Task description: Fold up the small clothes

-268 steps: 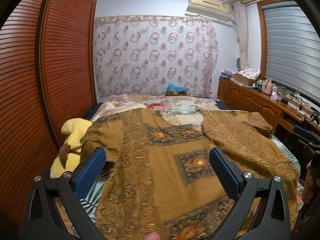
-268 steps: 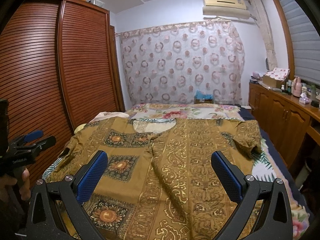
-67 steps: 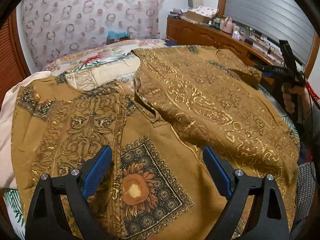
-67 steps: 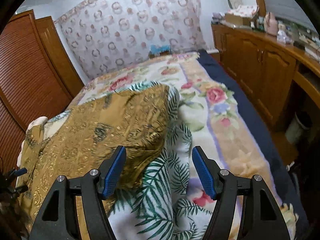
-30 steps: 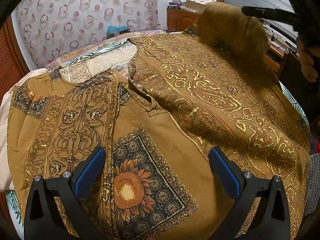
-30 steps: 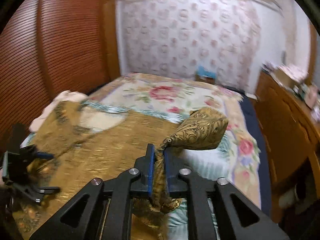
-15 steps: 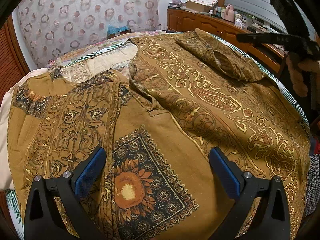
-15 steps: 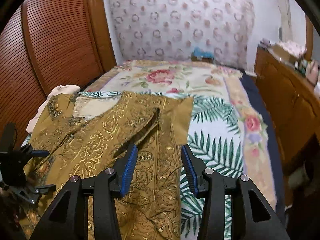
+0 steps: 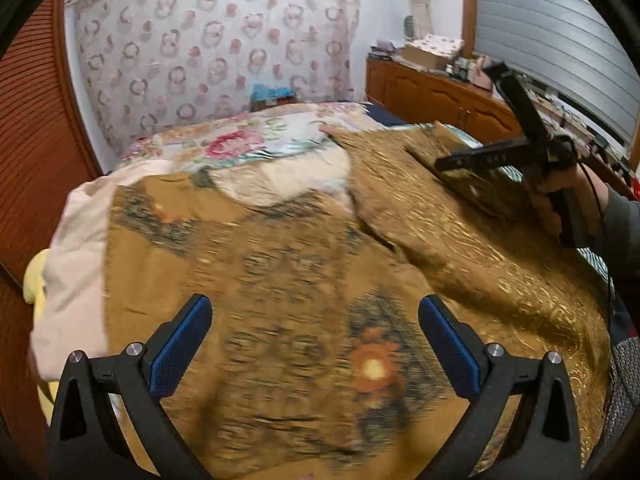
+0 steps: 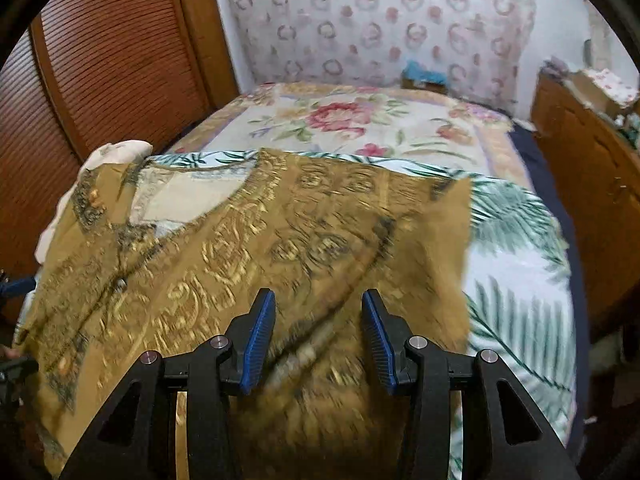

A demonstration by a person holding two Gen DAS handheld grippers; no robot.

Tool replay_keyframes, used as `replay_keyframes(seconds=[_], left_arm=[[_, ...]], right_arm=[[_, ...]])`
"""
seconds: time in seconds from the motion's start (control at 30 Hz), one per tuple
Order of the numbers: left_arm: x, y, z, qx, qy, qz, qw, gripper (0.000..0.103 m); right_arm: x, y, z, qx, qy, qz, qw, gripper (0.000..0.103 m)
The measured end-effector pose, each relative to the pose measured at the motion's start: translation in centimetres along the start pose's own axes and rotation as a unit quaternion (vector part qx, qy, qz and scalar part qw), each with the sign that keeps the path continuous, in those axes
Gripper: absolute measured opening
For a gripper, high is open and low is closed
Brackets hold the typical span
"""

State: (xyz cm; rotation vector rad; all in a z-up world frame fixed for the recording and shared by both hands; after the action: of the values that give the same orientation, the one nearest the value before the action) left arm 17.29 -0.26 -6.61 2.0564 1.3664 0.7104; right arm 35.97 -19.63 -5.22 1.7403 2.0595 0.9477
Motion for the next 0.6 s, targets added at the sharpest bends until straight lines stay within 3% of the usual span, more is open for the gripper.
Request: replay_keyframes(seconds=[0.07, 0.2, 0.33, 0.43, 0.6], left_arm=[[1.7, 0.0, 0.0, -0.003, 0.008, -0.009, 0.9999, 0.103], [4.8, 0.3, 0.3, -0.007, 0.023, -0.030, 0.9993, 0.103], [7.6, 0.9, 1.1, -0.005, 0.046, -0.042, 0.9980, 0.103], [9.2, 0.8, 1.4, -0.006, 0.055, -0.052, 0.9971, 0.103], [11.8, 0.6, 2.1, -0.007, 0.052, -0.073, 0.9960, 0.103]], right_arm=[[0.2, 0.9, 0.6, 0.009, 0.010, 0.003, 1.000, 0.047], [2.5, 1.9, 0.0, 0.012, 0.087, -0.024, 0.996, 0.047], [3.3, 2.2, -0.6, 0.013, 0.098, -0.051, 0.994, 0.047], [2.2, 2.5, -1.6, -0.004, 0.076, -0.062, 0.995, 0.047], [-1.0, 2.0, -2.0, -0.034, -0.022, -0.074, 0.996, 0.047]])
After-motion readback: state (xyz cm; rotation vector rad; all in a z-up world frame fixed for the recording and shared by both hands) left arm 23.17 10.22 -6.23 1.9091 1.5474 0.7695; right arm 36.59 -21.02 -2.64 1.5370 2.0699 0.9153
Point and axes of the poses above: each gripper's, at about its wrist camera, not at the fingertips, and z roughly the way its jaws point, x to its left, y to its top, the point moved 1 cm from there along z, roughly the way its jaws point, and after that the axes turned 9 degrees about z, right-handed, at the moved point
